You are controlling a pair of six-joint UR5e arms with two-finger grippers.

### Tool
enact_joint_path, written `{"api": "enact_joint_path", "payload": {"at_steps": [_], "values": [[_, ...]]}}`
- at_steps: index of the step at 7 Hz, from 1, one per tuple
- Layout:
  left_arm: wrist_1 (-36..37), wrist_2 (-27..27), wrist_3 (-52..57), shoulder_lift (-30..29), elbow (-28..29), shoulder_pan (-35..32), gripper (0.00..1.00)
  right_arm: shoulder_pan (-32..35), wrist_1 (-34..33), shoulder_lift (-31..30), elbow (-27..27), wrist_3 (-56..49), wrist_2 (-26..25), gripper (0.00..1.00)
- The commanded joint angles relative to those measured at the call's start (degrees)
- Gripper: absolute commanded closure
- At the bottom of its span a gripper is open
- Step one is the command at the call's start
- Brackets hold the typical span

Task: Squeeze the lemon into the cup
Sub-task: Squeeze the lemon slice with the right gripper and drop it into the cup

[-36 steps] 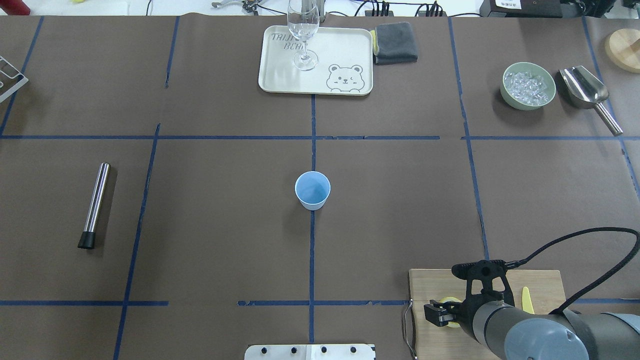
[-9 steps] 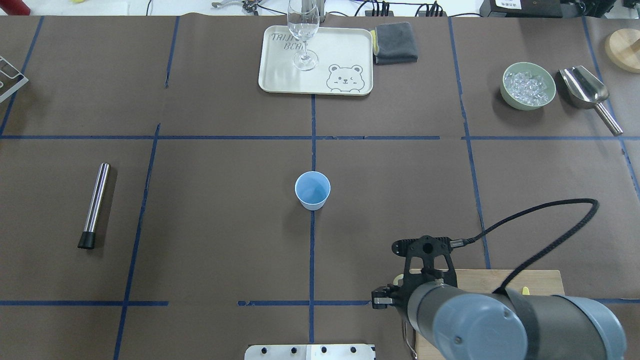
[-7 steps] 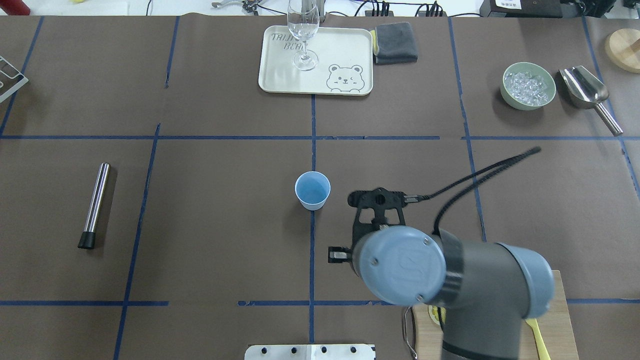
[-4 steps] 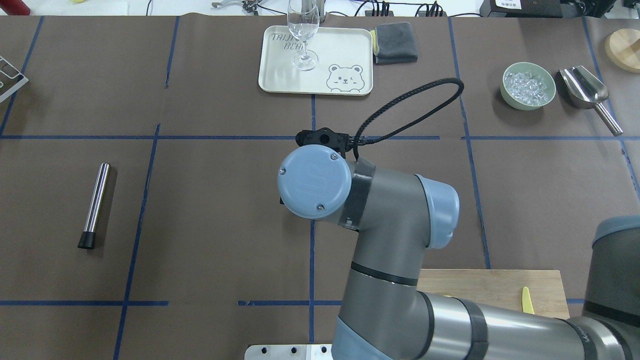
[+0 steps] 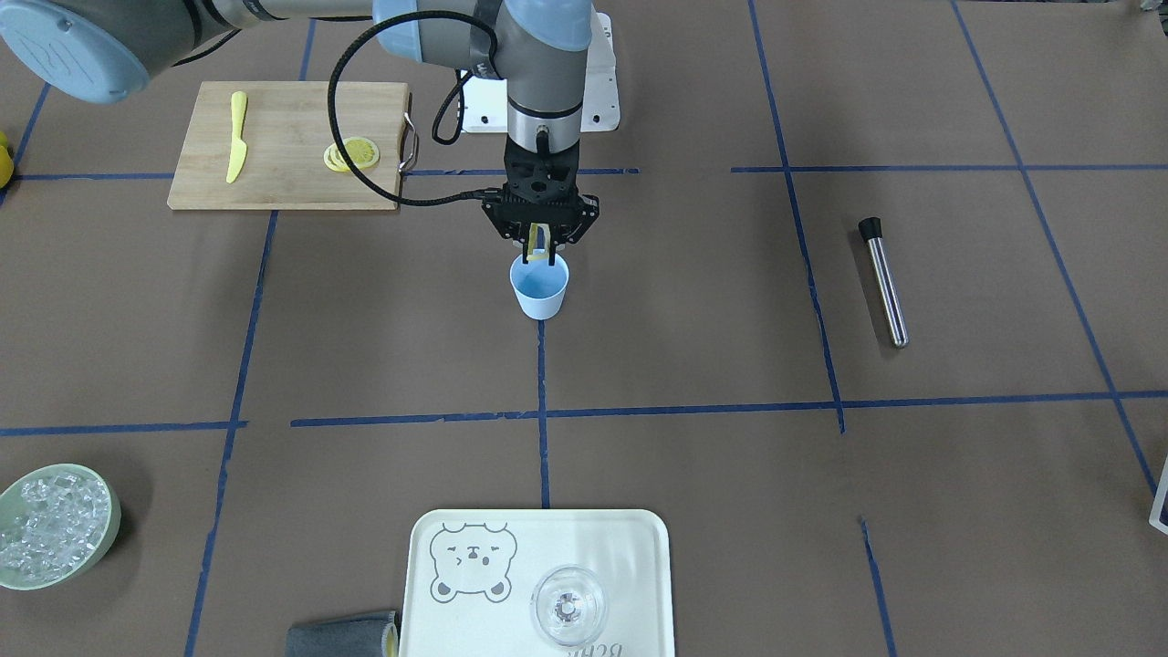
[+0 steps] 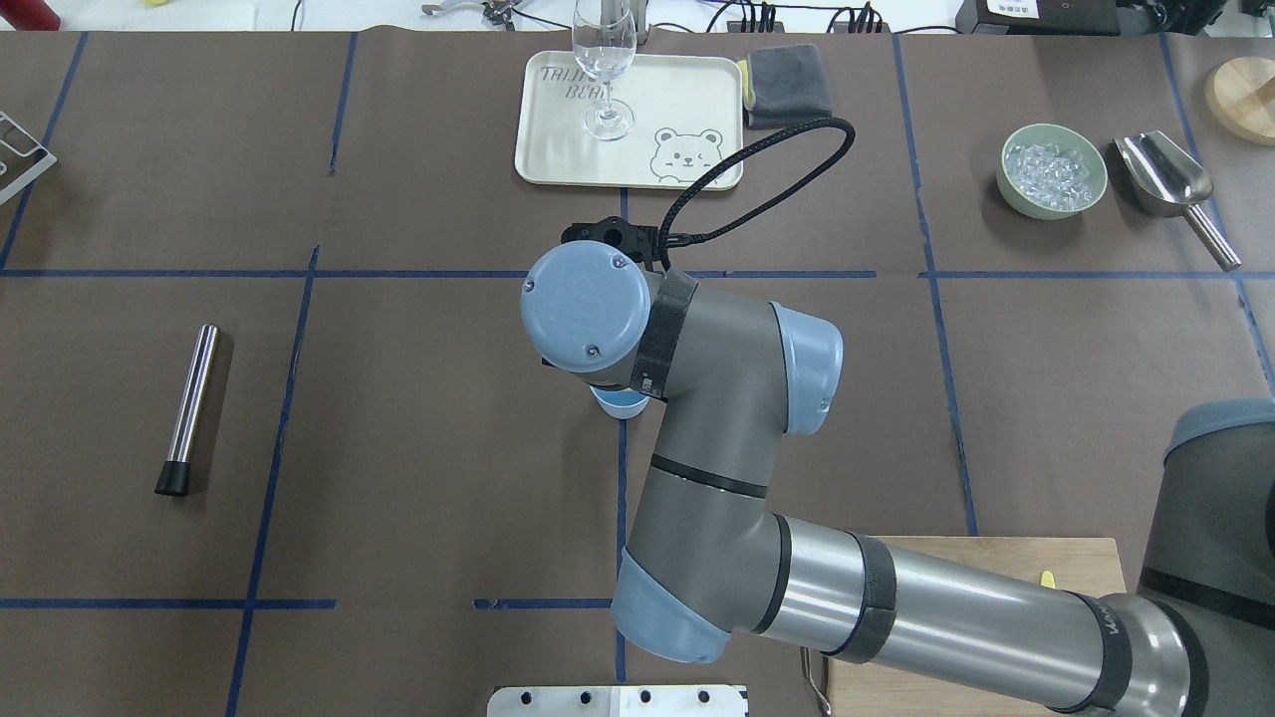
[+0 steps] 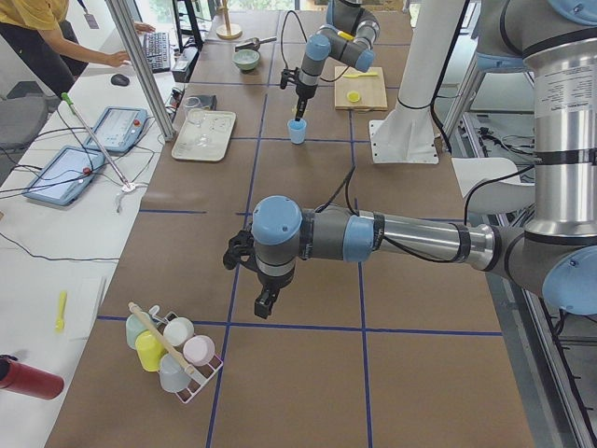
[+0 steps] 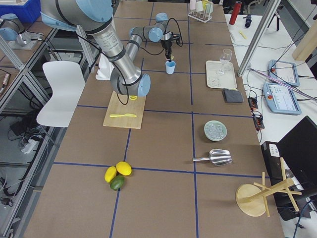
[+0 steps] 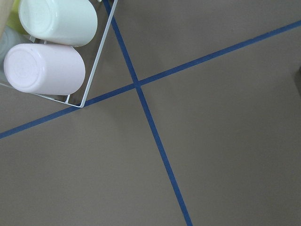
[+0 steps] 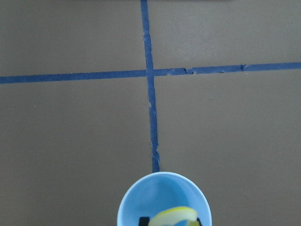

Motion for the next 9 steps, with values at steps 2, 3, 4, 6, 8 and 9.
{"api": "enact_joint_path", "payload": {"at_steps": [2, 3, 4, 6, 8, 9], "values": [[-0.1, 0.0, 0.0, 0.0, 0.0, 0.0, 0.0, 0.2, 0.8, -0.2, -0.6, -1.6, 0.1, 0.06], [-0.1, 0.0, 0.0, 0.0, 0.0, 0.0, 0.0, 0.2, 0.8, -0.1, -0.5, -1.7, 0.2, 0.0], [-0.1, 0.0, 0.0, 0.0, 0.0, 0.0, 0.0, 0.2, 0.8, -0.1, -0.3, -1.6, 0.4, 0.0], [-0.1, 0.0, 0.0, -0.1, 0.1, 0.0, 0.0, 0.3, 0.8, -0.2, 0.0, -1.6, 0.8, 0.0], [0.1, 0.0, 0.0, -0.2, -0.9, 0.0, 0.0, 5.1, 0.6, -3.2, 2.6, -5.1, 7.5, 0.0], [0.0, 0.1, 0.0, -0.5, -1.0, 0.0, 0.0, 8.1, 0.5, -8.0, 7.2, -11.4, 9.2, 0.0]]}}
